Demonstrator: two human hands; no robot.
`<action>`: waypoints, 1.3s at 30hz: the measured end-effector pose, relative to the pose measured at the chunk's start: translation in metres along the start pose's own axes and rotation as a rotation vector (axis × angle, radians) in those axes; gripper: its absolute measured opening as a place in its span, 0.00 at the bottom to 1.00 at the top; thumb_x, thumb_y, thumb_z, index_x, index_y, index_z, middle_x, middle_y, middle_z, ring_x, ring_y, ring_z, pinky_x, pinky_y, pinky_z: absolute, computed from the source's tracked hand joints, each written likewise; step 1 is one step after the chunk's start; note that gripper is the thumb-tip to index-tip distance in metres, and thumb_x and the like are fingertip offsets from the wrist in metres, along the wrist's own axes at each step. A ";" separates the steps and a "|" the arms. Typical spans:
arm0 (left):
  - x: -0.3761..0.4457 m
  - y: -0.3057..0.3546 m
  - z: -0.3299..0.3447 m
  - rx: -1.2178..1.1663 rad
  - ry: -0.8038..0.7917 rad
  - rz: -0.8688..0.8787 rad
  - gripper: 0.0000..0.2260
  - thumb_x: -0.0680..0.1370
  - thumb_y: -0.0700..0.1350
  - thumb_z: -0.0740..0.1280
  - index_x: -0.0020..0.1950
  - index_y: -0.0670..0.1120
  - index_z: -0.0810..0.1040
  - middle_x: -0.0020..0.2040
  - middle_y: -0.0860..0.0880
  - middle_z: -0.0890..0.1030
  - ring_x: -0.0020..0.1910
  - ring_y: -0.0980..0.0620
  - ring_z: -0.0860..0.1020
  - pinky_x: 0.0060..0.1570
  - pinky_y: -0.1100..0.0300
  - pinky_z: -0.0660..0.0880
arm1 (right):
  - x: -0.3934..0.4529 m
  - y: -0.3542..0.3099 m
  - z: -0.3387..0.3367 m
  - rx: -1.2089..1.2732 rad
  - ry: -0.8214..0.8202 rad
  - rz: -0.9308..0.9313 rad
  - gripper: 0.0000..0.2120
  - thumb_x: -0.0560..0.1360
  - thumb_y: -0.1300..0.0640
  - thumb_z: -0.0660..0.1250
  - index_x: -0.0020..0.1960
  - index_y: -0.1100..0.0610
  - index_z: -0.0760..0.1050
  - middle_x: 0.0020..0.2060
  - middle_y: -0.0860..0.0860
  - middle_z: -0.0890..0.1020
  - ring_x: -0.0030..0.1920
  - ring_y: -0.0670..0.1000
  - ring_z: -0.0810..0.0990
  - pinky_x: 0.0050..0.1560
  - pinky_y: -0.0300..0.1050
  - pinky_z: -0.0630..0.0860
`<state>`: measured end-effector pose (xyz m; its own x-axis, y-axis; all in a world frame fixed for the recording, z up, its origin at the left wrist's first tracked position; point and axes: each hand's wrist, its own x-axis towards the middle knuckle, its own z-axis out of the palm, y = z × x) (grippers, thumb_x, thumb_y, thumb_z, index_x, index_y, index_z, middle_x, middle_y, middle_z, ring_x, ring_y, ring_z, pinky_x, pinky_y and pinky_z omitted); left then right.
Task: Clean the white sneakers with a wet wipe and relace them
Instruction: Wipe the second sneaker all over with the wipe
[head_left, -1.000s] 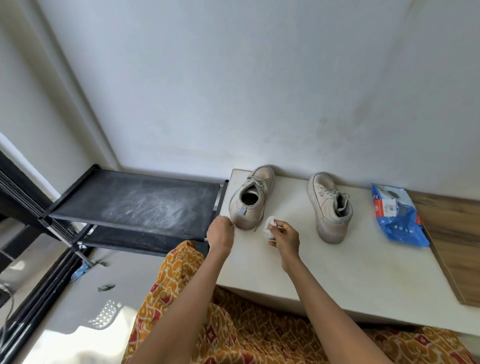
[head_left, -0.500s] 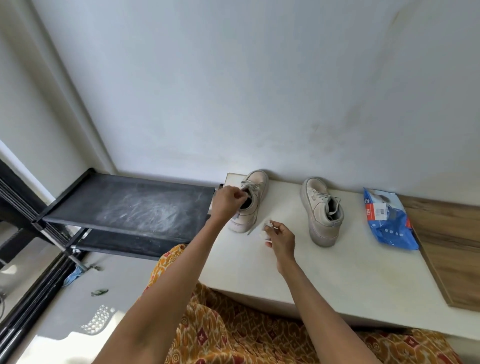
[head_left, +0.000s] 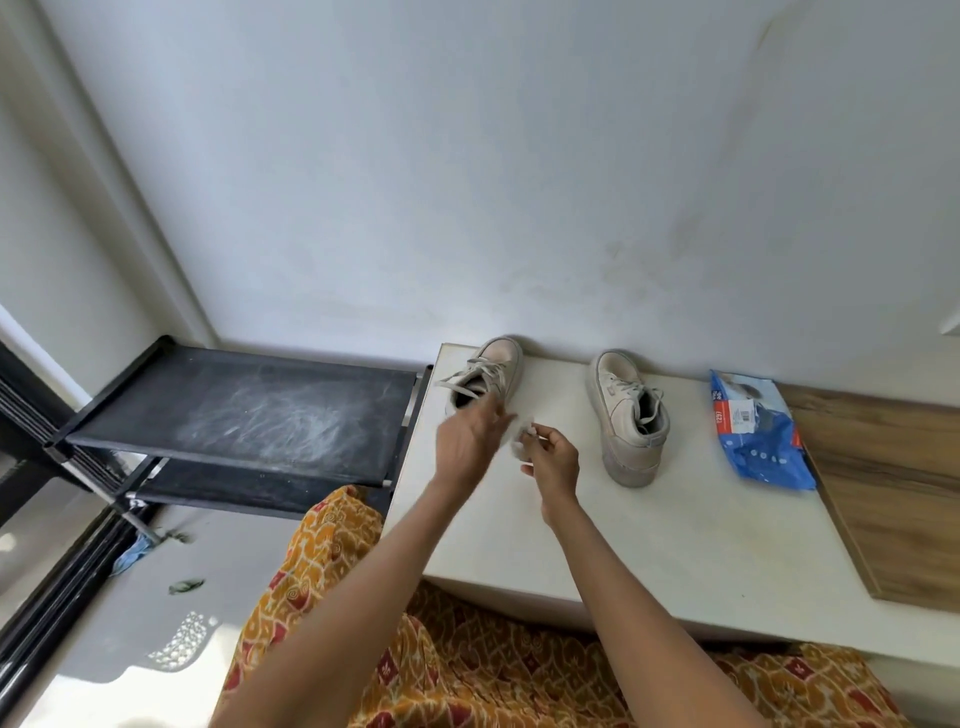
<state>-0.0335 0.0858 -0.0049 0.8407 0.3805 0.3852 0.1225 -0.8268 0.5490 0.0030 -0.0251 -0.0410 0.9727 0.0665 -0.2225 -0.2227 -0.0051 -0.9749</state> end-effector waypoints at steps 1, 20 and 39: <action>-0.011 0.004 0.010 0.062 -0.109 -0.046 0.13 0.78 0.53 0.63 0.46 0.44 0.77 0.41 0.44 0.82 0.40 0.42 0.79 0.35 0.55 0.68 | 0.000 0.000 0.001 -0.005 0.006 0.003 0.05 0.75 0.60 0.67 0.50 0.53 0.78 0.42 0.52 0.81 0.42 0.50 0.80 0.35 0.40 0.76; -0.022 0.004 0.030 0.381 -0.481 -0.273 0.12 0.73 0.28 0.58 0.52 0.37 0.76 0.50 0.39 0.80 0.51 0.38 0.79 0.43 0.52 0.73 | 0.007 -0.010 -0.014 0.007 0.085 -0.023 0.06 0.73 0.61 0.68 0.47 0.51 0.76 0.42 0.45 0.81 0.43 0.47 0.79 0.39 0.42 0.76; 0.064 -0.008 -0.033 0.613 -0.439 0.001 0.10 0.77 0.39 0.60 0.55 0.42 0.77 0.54 0.46 0.81 0.53 0.44 0.79 0.41 0.57 0.70 | -0.007 -0.023 0.003 -0.073 0.011 -0.099 0.03 0.74 0.57 0.69 0.45 0.50 0.76 0.40 0.47 0.82 0.39 0.47 0.78 0.40 0.44 0.77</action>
<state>0.0021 0.1303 0.0403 0.9581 0.2860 -0.0158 0.2858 -0.9582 -0.0120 0.0015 -0.0228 -0.0167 0.9904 0.0593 -0.1249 -0.1206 -0.0722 -0.9901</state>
